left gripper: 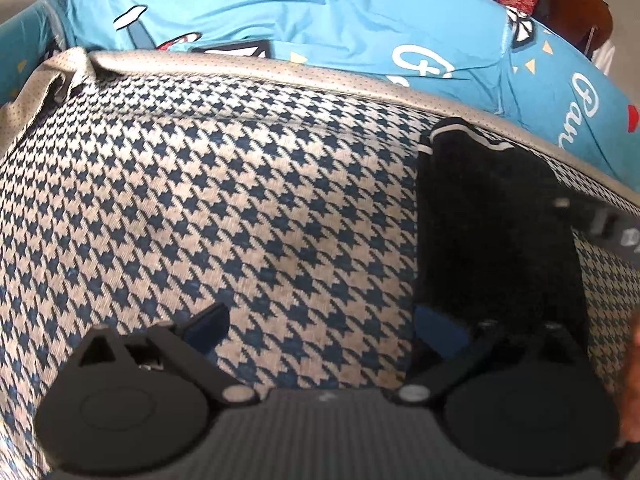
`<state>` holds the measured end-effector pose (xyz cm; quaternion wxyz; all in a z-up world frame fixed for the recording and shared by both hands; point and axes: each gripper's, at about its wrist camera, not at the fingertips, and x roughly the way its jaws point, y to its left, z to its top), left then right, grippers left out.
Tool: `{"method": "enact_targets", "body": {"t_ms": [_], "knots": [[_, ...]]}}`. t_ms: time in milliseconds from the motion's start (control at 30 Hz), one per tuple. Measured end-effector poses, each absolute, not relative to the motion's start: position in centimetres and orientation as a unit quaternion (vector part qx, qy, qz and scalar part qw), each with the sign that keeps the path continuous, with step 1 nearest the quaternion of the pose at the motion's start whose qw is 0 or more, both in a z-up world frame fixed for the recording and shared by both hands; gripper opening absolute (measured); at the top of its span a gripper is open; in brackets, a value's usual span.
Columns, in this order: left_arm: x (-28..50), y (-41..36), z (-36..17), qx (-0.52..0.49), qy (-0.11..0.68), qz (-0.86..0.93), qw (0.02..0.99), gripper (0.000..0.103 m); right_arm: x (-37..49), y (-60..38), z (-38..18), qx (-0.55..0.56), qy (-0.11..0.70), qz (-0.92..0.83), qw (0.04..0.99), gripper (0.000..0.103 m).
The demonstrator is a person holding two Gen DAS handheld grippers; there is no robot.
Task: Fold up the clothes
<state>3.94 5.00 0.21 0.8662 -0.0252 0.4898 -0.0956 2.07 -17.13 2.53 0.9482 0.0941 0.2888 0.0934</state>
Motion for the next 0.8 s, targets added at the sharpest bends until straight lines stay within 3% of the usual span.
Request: {"method": "enact_targets", "body": {"t_ms": [367,800], "knots": [[2.8,3.2,-2.3,0.001,0.508,-0.124,0.852,0.103,-4.9,-23.7,2.2,0.117,0.323,0.006,0.939,0.050],[0.7,3.3,-2.8,0.074,0.478,-0.112,0.868,0.103,-13.9,-26.5,3.1,0.112,0.343,-0.033,0.932,0.050]]}}
